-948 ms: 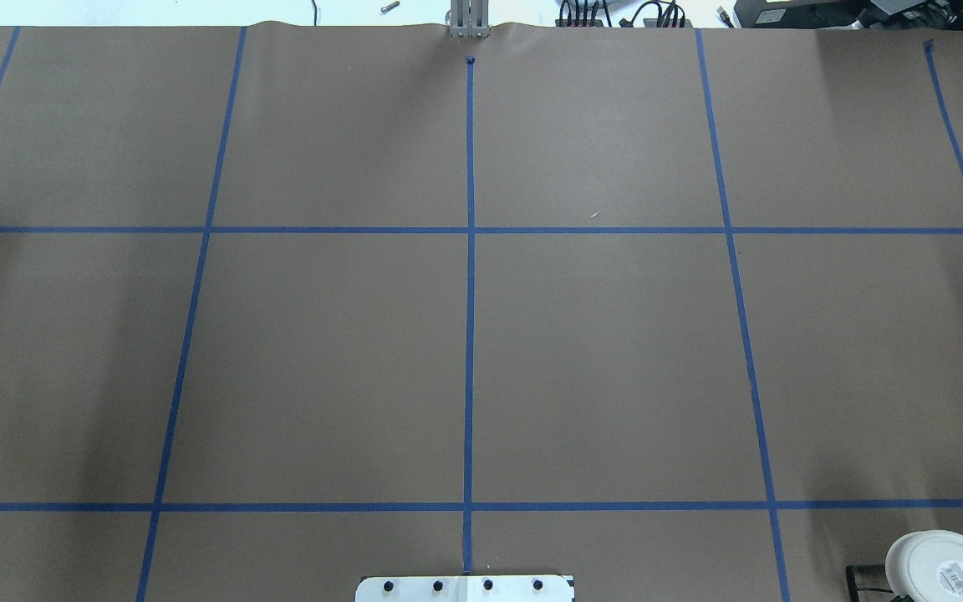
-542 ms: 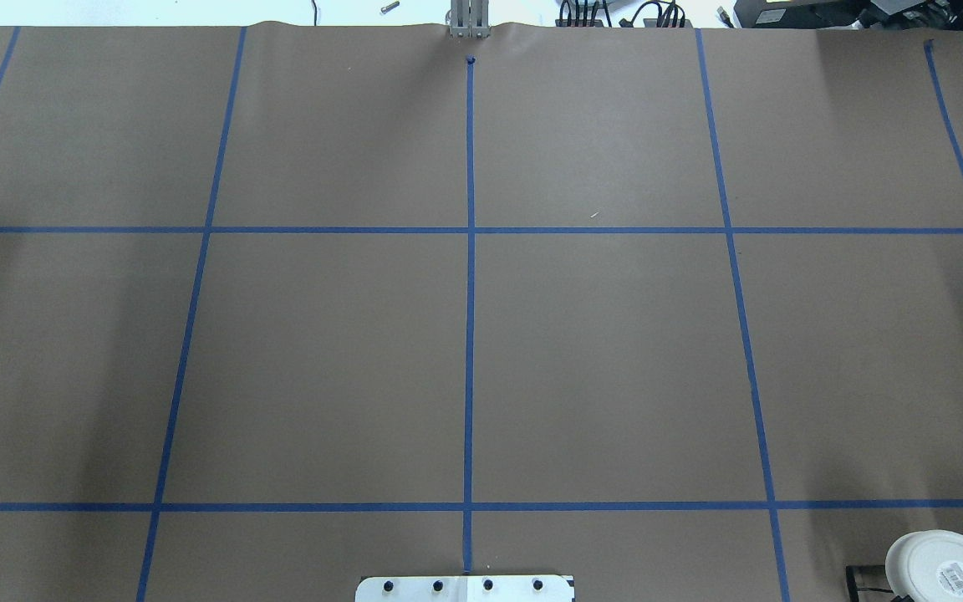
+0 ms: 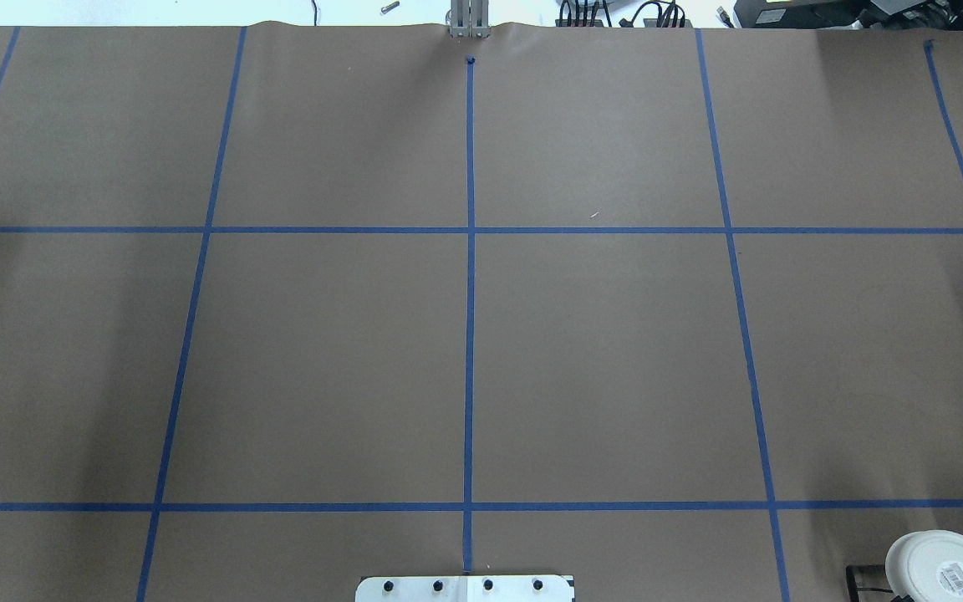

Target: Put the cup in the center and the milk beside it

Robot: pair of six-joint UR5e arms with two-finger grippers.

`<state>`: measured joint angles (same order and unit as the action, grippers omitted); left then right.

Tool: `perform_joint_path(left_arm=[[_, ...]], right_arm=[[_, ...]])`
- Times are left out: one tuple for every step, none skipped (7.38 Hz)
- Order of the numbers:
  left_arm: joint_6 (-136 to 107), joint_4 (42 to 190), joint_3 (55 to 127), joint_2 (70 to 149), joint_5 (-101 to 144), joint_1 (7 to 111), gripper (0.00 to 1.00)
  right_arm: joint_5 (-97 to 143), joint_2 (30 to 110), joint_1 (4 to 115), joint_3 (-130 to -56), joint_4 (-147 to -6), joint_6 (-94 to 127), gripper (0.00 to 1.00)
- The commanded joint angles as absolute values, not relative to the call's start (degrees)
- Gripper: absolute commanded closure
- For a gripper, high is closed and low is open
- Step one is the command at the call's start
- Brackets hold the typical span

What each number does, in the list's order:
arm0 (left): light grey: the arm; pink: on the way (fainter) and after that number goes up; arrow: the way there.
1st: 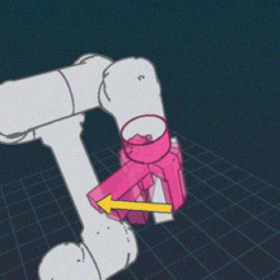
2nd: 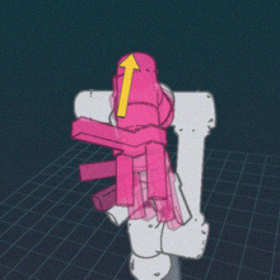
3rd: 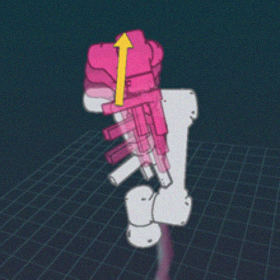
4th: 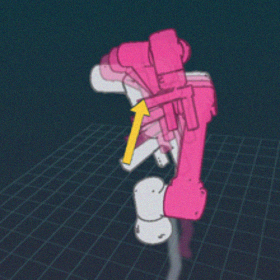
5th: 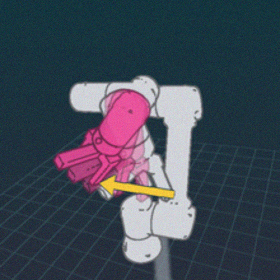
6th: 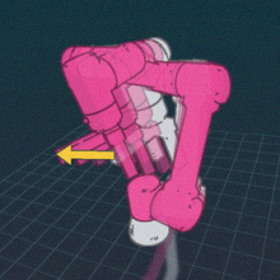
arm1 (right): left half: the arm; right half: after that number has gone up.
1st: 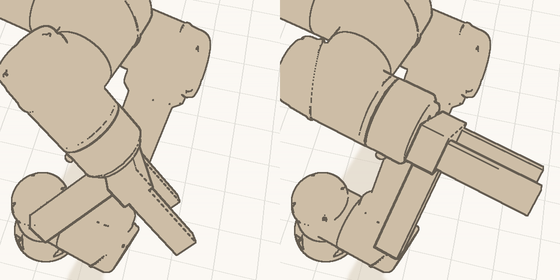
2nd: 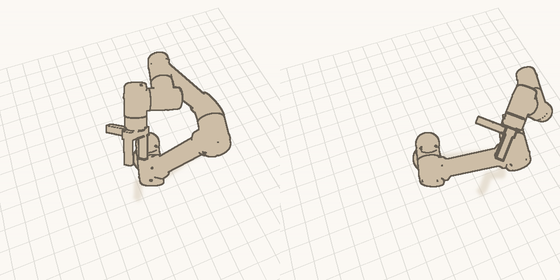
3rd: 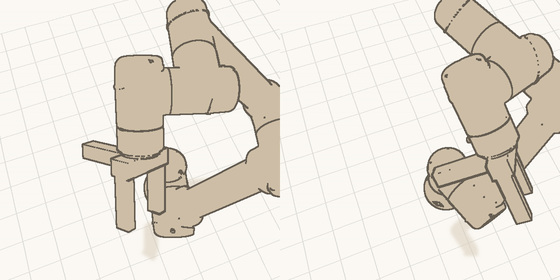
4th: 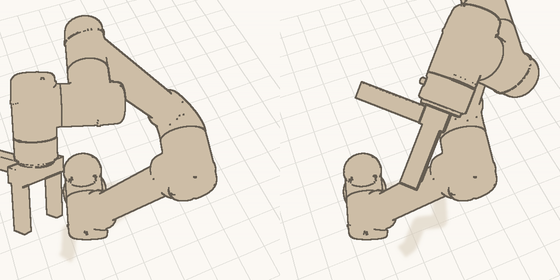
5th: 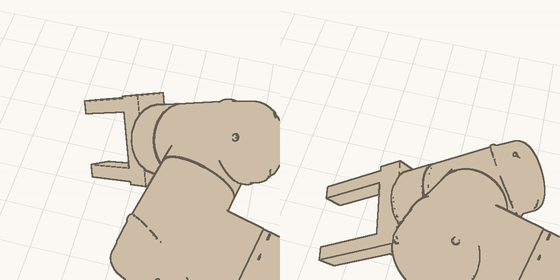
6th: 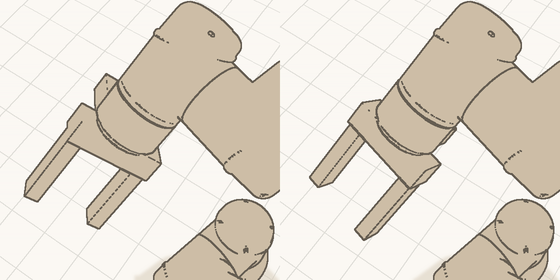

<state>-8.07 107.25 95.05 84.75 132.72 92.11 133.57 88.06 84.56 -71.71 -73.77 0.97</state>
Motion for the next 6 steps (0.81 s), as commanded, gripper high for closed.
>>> perform_joint_path(left_arm=[[-8.09,107.23,95.01,84.73,132.71,92.11,0.01],[-8.09,107.31,95.01,84.73,132.71,92.11,0.01],[-8.09,107.23,94.92,84.73,132.71,92.11,0.01],[-8.09,107.23,94.92,84.64,132.71,92.11,0.01],[-8.09,107.23,94.92,84.64,132.71,92.11,0.01],[-8.17,107.23,95.01,84.64,132.89,92.11,0.01]], right_arm=[[135.60,86.76,85.16,-71.72,-73.12,-0.26,1.00],[139.97,84.92,87.86,-71.72,-73.91,-0.26,1.00],[142.97,84.64,90.33,-71.89,-74.00,-0.26,1.00],[145.52,83.51,91.66,-71.98,-74.00,-0.09,1.00],[145.37,80.28,91.76,-72.24,-75.22,0.43,1.00],[143.89,74.76,90.89,-72.59,-79.85,0.53,1.00]])
